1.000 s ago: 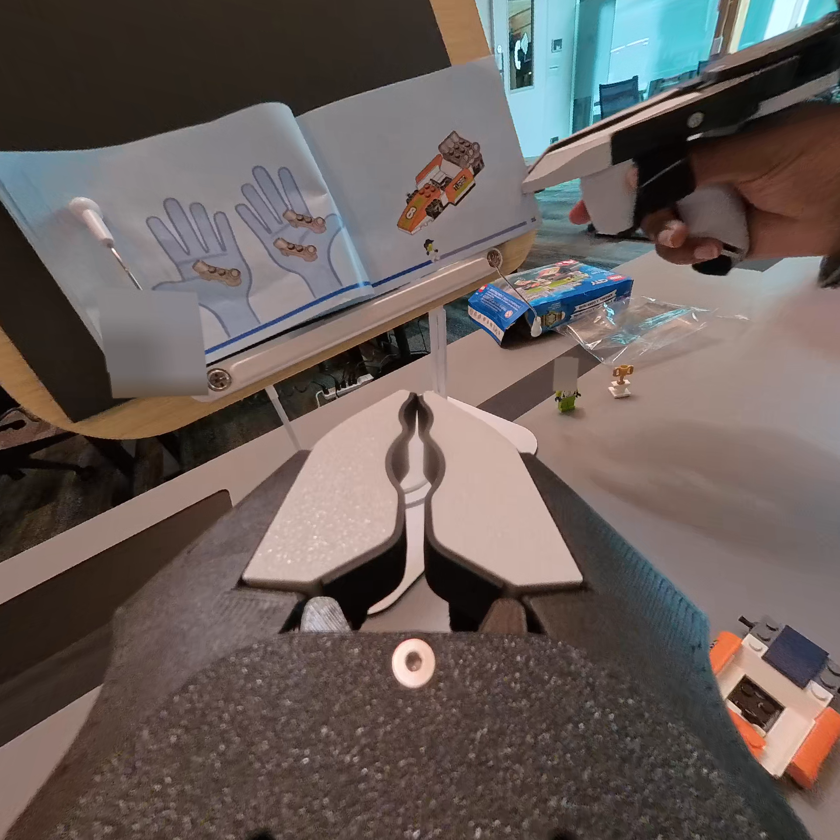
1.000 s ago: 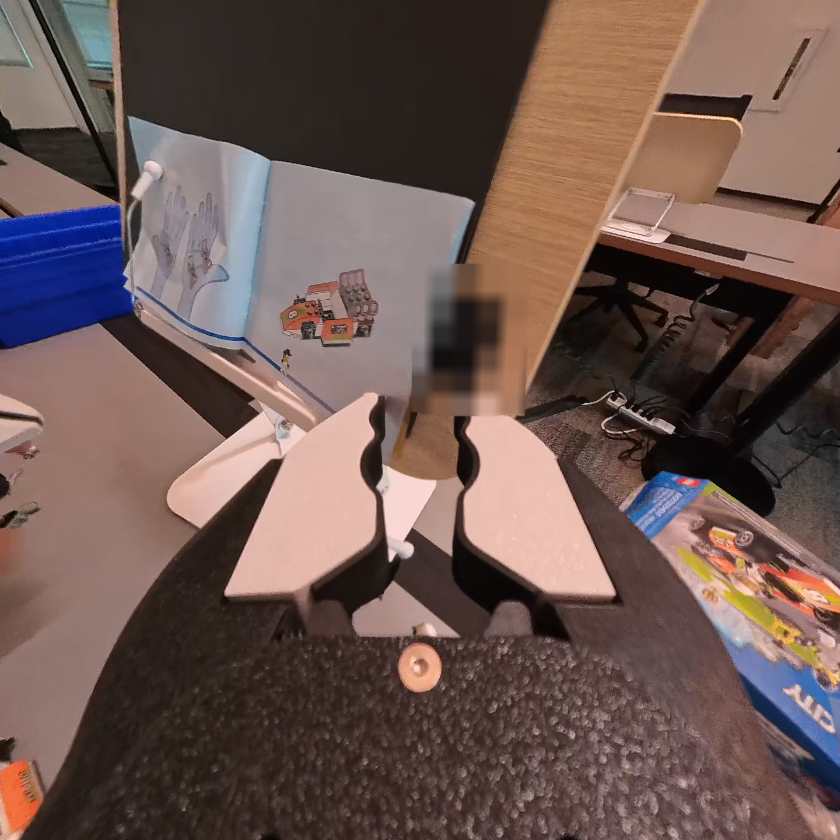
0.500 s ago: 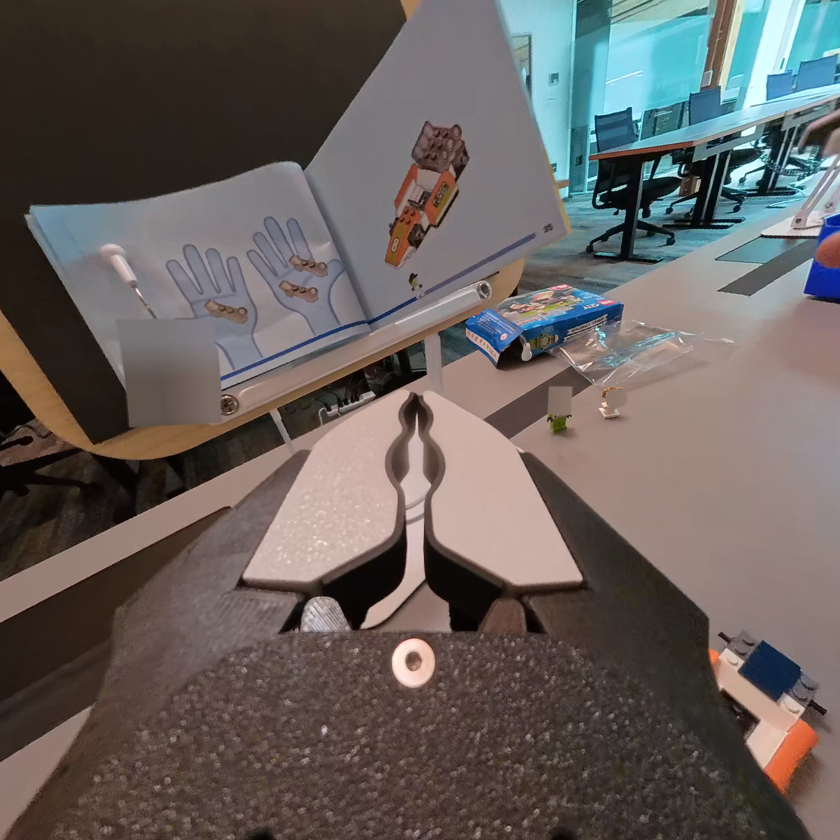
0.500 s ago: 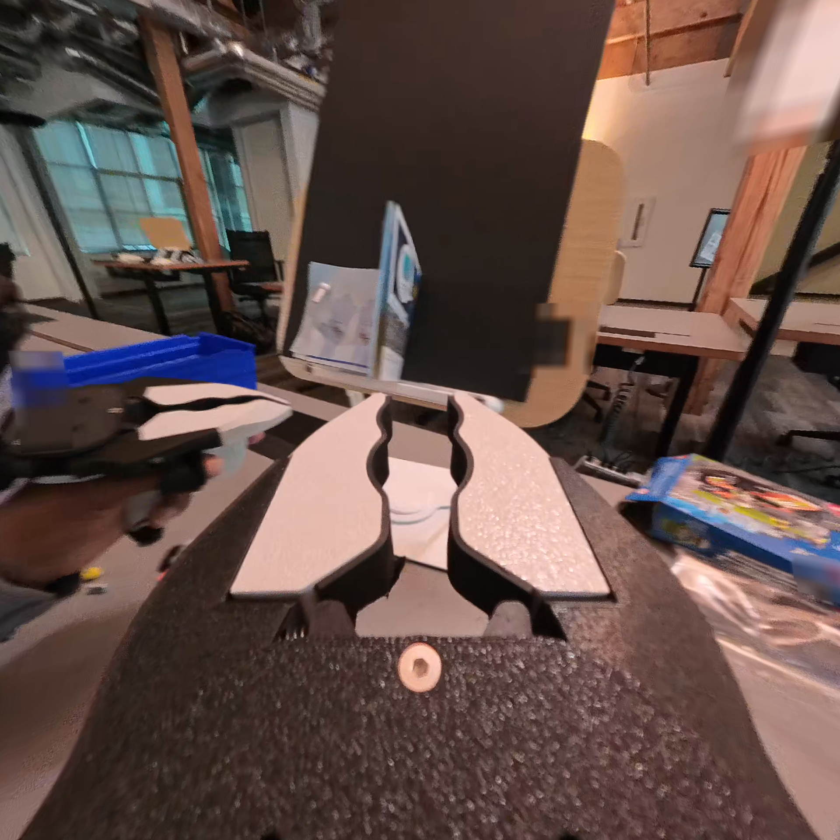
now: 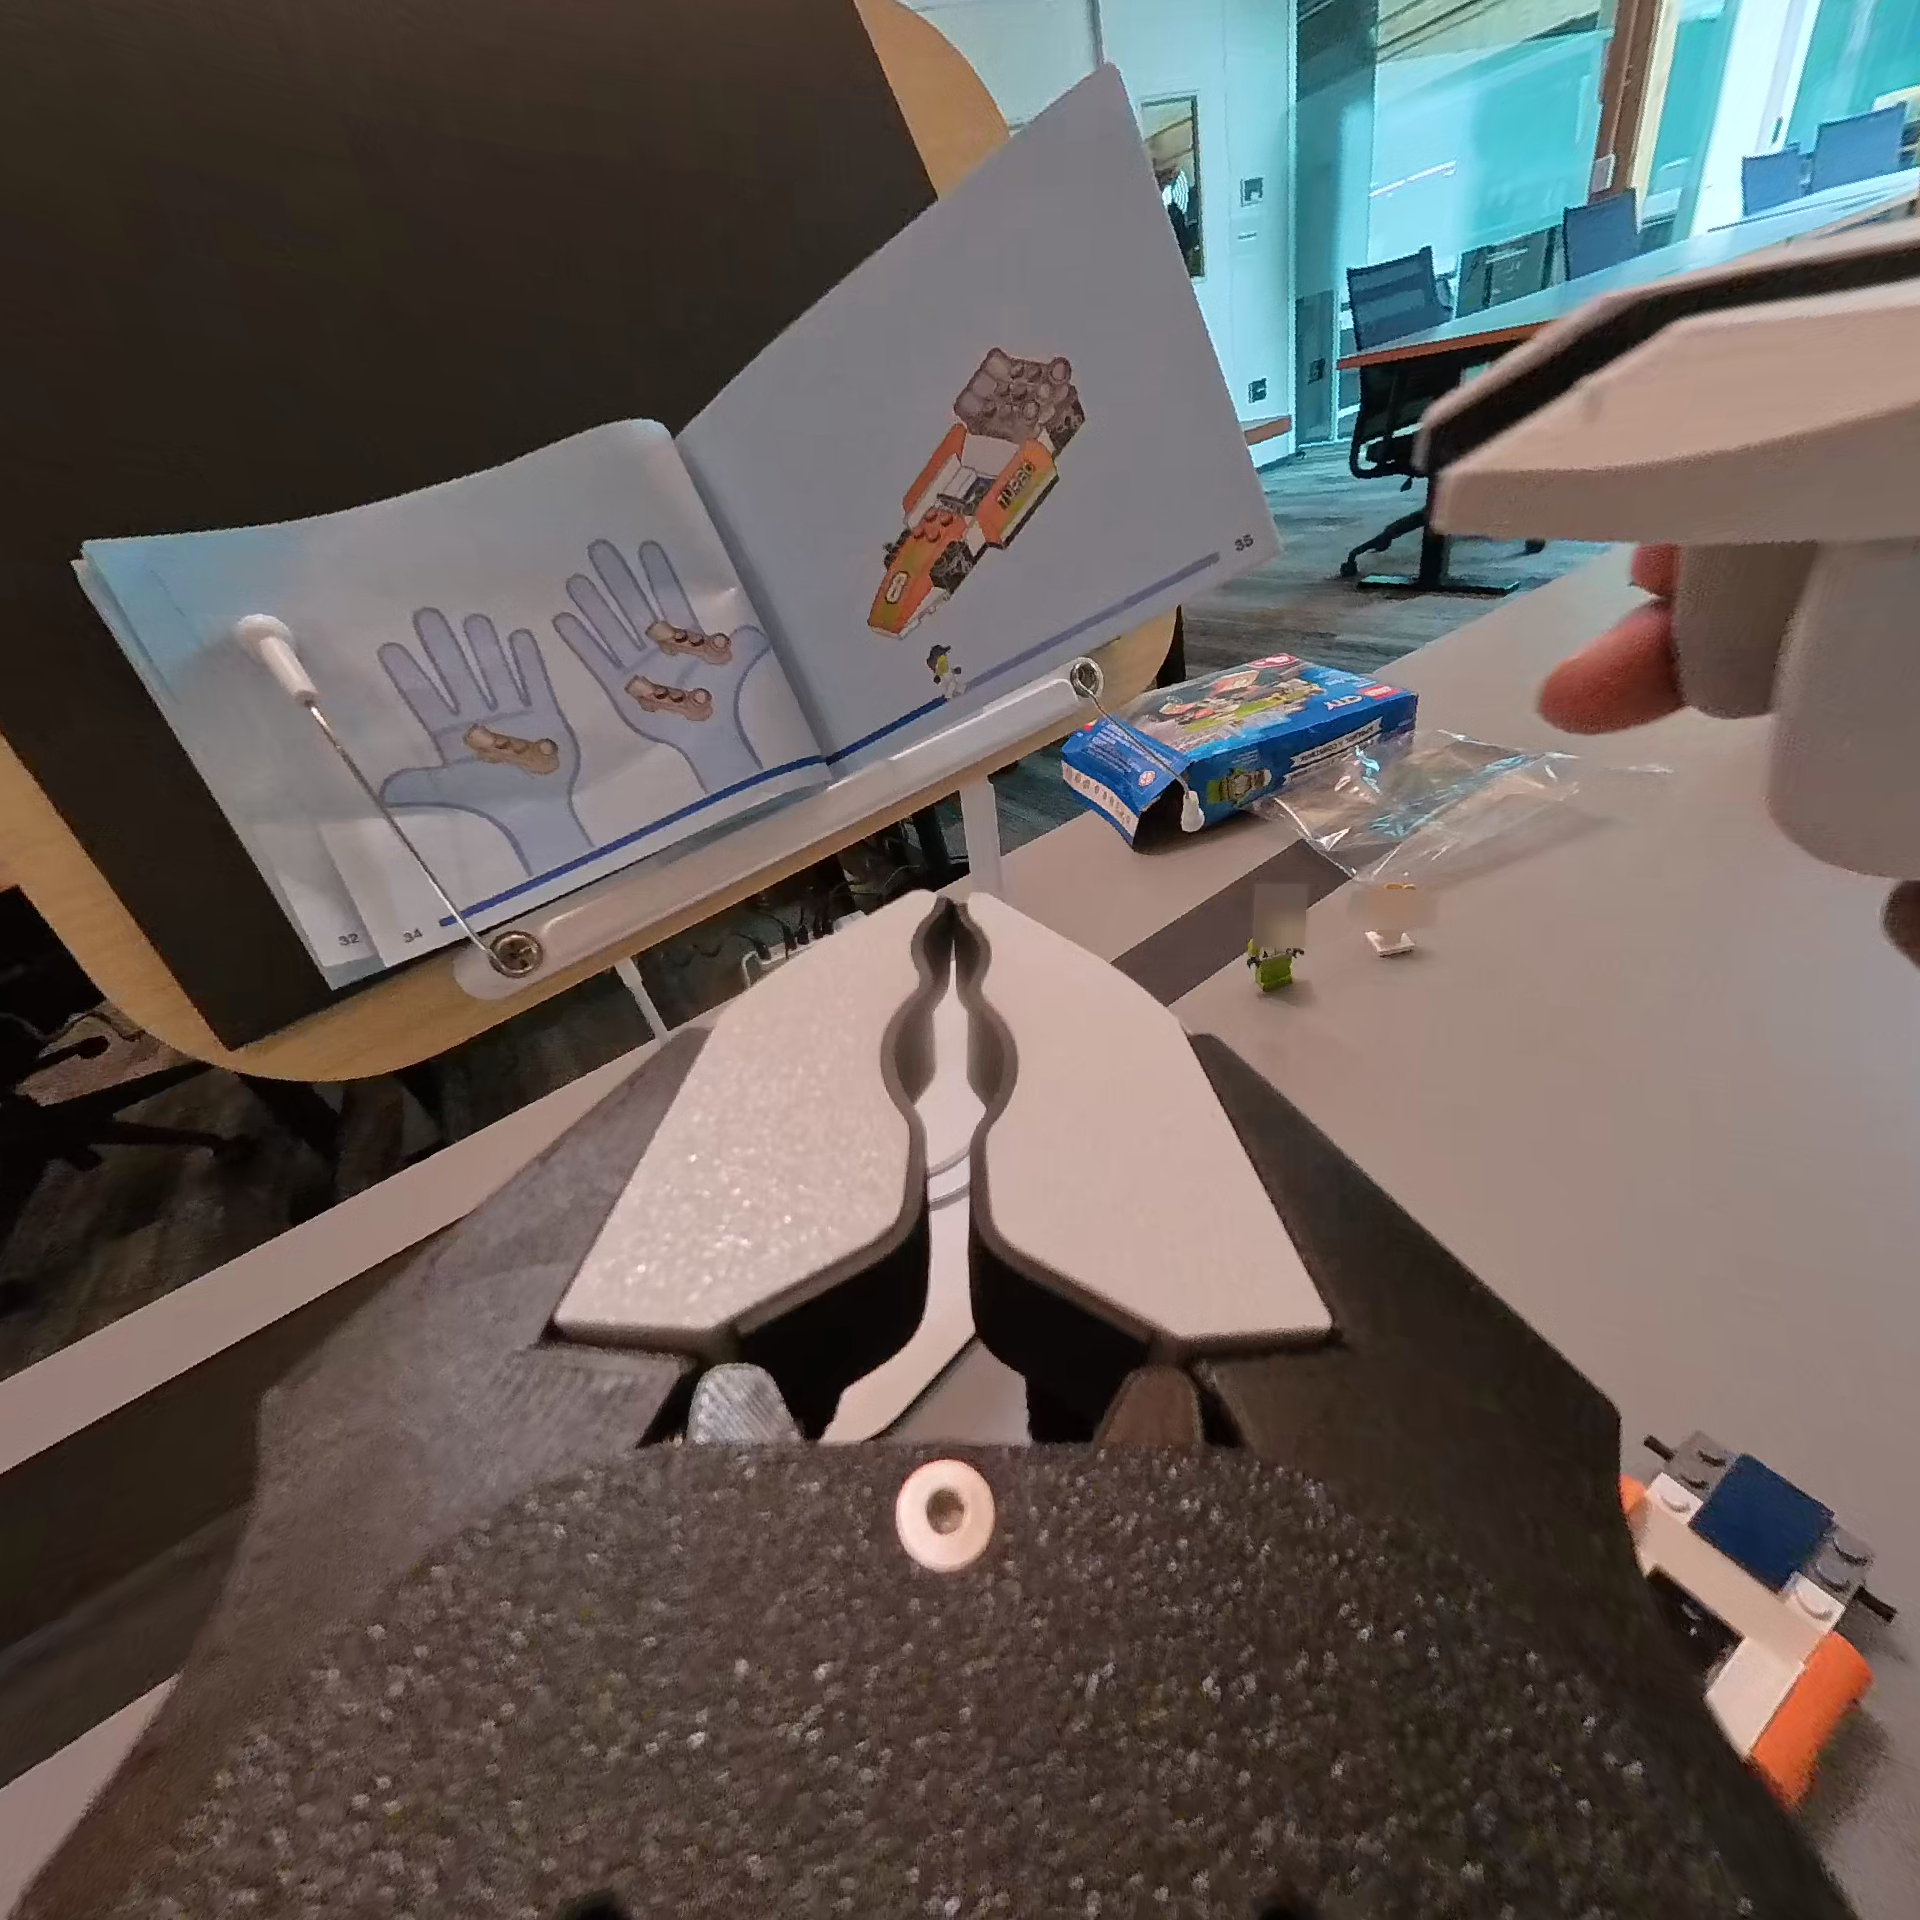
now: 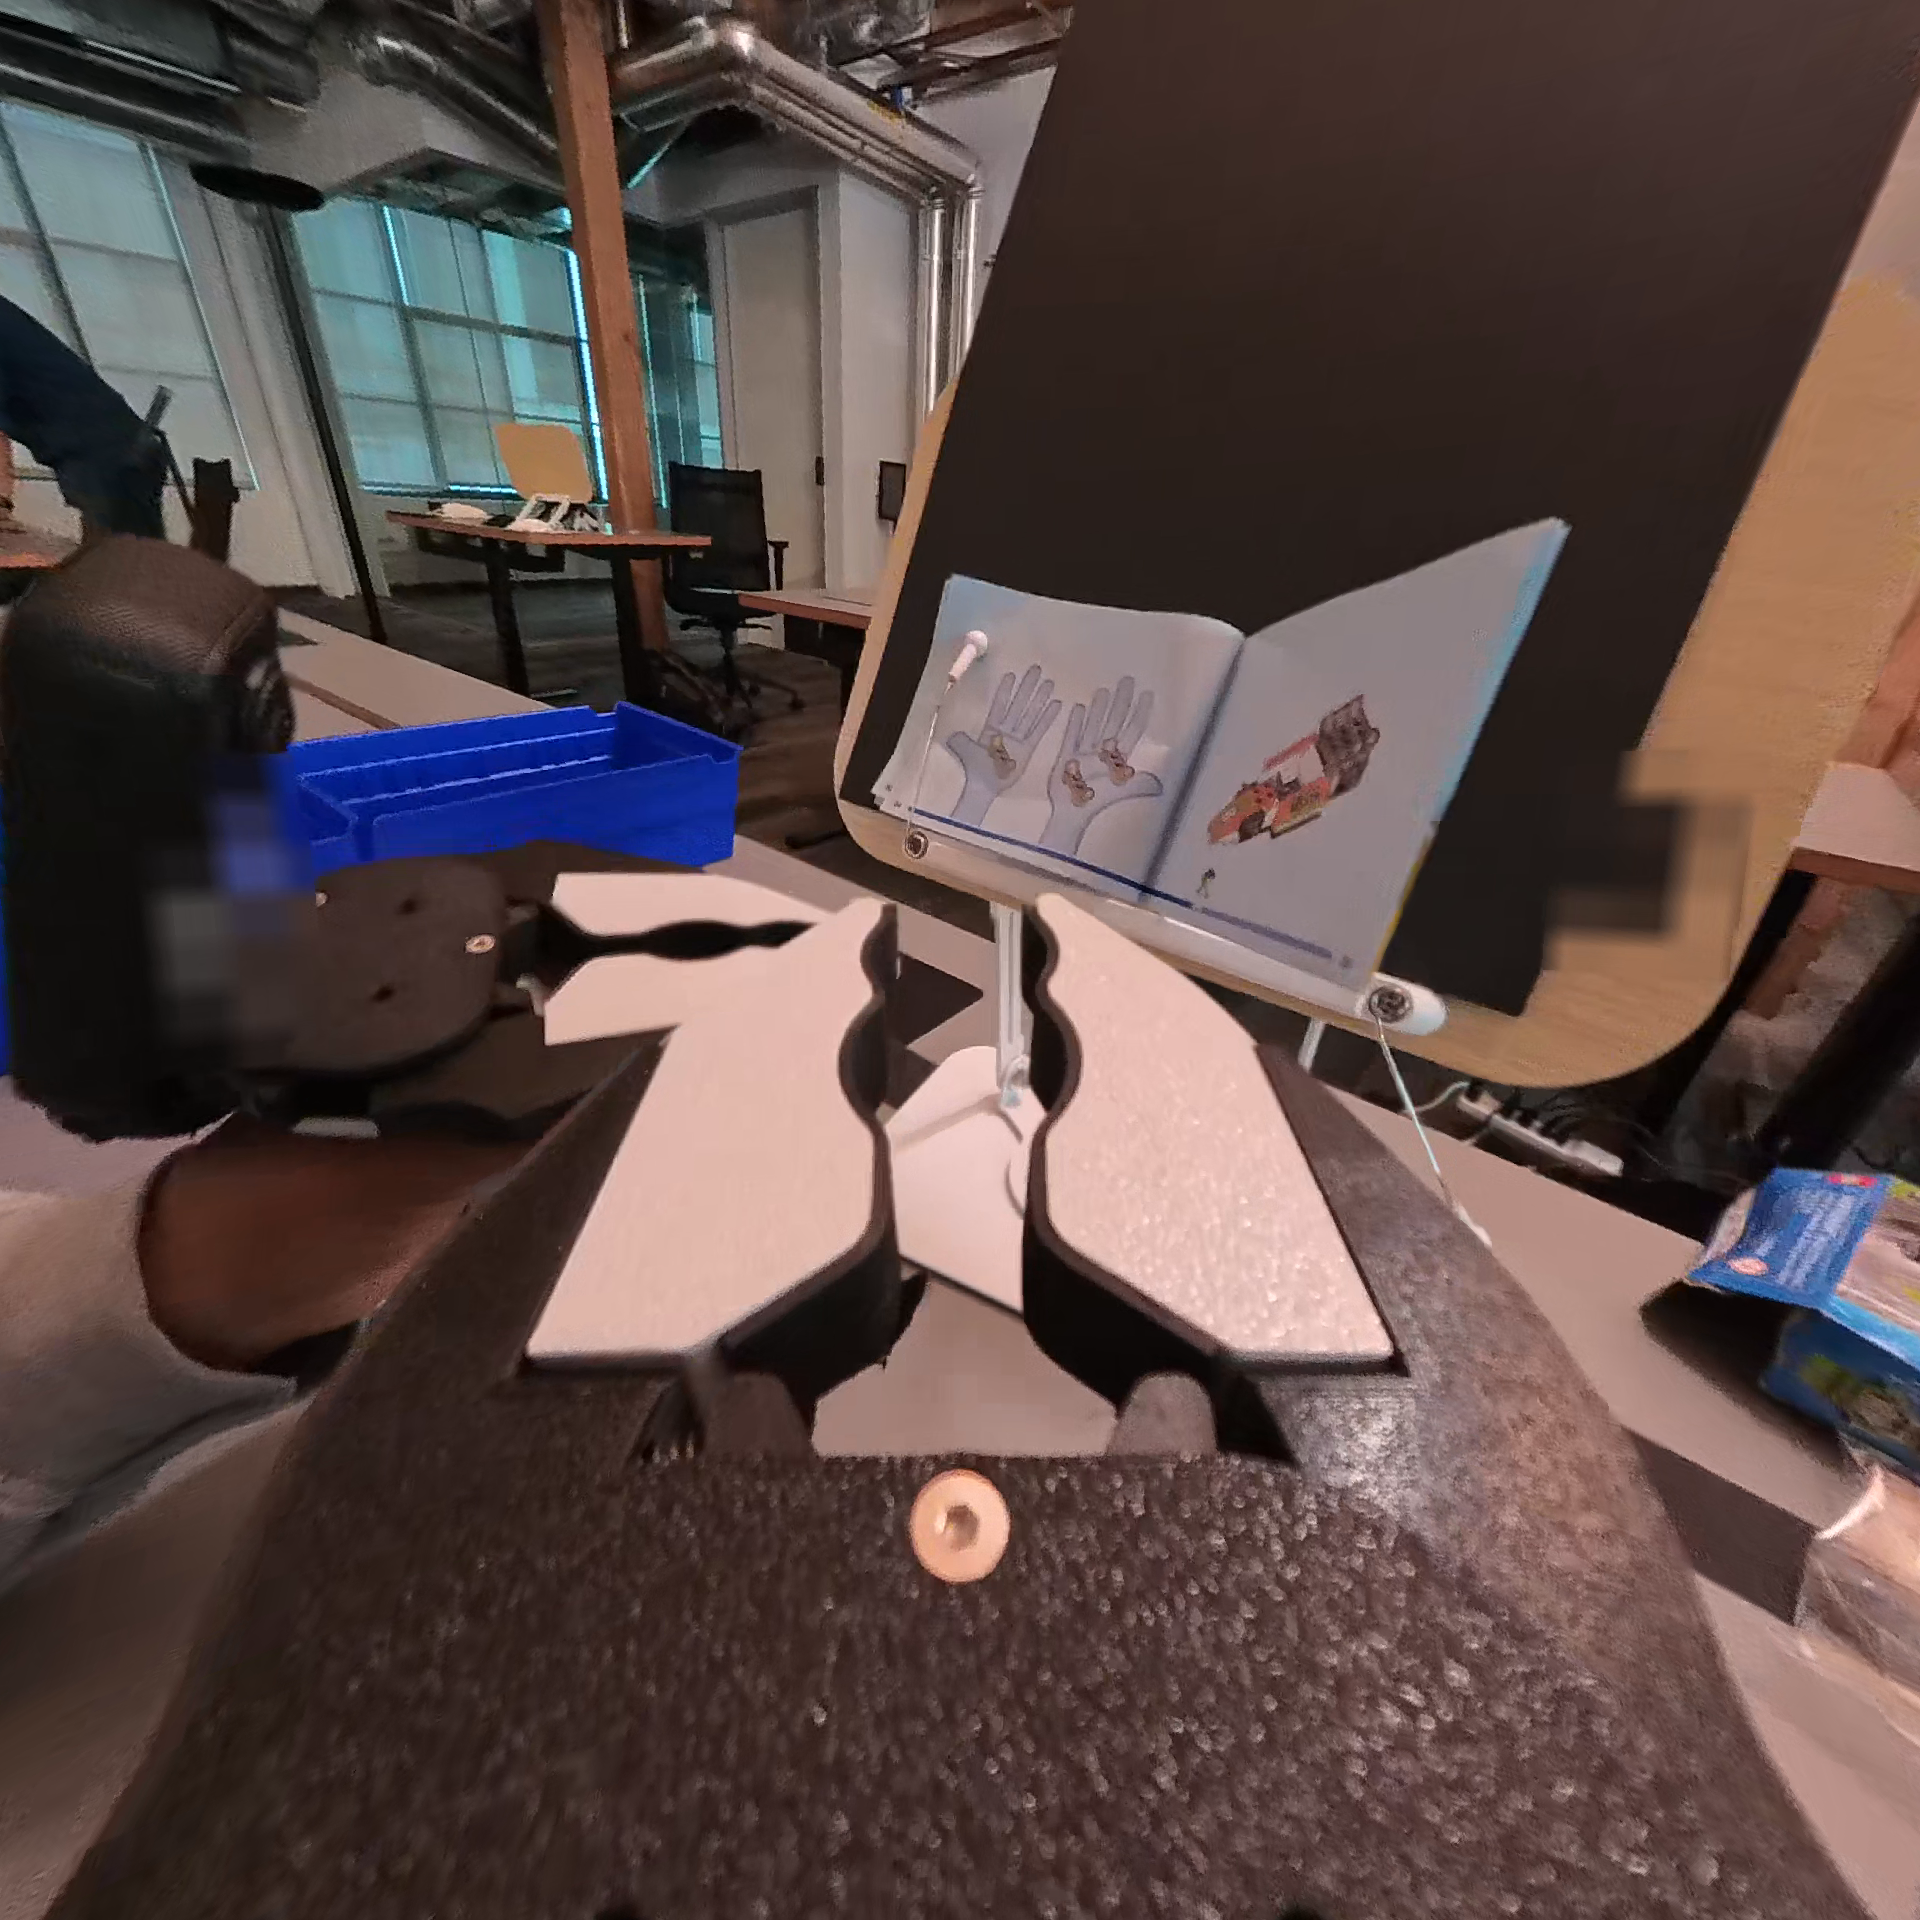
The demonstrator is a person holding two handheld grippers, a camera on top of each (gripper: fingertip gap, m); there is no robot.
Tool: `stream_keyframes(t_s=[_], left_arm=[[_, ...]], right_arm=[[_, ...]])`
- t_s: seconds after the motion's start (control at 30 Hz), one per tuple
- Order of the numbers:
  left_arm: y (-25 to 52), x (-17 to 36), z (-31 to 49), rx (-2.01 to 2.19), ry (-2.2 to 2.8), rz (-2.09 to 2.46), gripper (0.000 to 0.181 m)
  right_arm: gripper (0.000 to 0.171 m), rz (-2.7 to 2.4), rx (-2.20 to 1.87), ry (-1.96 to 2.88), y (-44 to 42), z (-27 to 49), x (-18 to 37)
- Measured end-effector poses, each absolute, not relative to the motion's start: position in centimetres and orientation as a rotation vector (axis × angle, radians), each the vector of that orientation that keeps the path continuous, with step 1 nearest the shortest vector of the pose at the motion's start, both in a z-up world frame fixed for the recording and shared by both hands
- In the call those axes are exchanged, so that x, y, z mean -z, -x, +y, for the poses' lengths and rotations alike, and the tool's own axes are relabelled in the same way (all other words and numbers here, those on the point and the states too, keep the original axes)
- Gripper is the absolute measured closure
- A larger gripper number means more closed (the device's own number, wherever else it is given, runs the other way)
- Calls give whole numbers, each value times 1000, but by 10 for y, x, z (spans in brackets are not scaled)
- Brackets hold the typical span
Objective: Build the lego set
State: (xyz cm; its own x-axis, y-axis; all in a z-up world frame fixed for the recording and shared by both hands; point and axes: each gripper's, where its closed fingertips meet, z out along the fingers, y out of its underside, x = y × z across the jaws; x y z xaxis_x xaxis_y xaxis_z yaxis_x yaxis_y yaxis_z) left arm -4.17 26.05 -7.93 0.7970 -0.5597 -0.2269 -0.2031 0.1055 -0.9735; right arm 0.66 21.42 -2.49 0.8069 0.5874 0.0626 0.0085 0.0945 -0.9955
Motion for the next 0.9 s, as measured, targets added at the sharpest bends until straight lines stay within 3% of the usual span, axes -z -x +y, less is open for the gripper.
stream_keyframes(t_s=[0.5, 0.7, 0.9], left_arm=[[22, 78, 274, 294, 1483, 745, 181], [-16, 57, 335, 139, 1492, 947, 181], [-29, 71, 386, -45, 1624, 1076, 181]], right_arm=[[149, -608, -82, 1639, -59, 368, 66], [148, -629, 0, 1613, -74, 387, 66], [150, -659, 113, 1559, -85, 399, 57]])
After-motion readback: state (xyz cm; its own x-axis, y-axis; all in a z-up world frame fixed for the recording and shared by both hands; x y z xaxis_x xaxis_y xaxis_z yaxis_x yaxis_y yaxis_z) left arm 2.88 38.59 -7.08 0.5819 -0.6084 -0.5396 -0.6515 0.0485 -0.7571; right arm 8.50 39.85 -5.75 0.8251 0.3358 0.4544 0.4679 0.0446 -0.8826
